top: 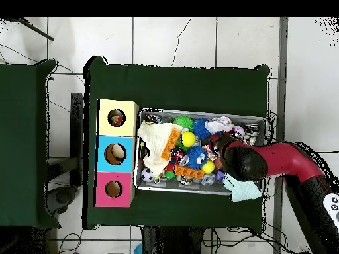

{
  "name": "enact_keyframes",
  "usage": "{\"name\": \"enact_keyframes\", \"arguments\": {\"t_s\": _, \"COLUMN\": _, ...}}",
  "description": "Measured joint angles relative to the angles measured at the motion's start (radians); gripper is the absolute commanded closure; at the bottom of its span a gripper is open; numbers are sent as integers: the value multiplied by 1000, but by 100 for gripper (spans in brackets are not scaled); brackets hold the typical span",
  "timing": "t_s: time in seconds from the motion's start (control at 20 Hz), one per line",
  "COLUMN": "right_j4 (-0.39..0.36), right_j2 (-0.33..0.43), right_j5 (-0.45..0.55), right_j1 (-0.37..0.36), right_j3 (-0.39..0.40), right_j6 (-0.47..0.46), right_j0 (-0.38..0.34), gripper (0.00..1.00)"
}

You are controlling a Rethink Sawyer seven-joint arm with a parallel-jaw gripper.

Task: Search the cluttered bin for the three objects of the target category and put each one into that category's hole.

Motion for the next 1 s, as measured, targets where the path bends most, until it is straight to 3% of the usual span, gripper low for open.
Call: {"name": "enact_keyframes", "arguments": {"t_s": 1.0, "right_j4": -9, "right_j2": -7, "right_j5": 0, "right_j1": -6, "right_j3": -14, "right_j6": 0, "right_j0": 12, "gripper": 0}}
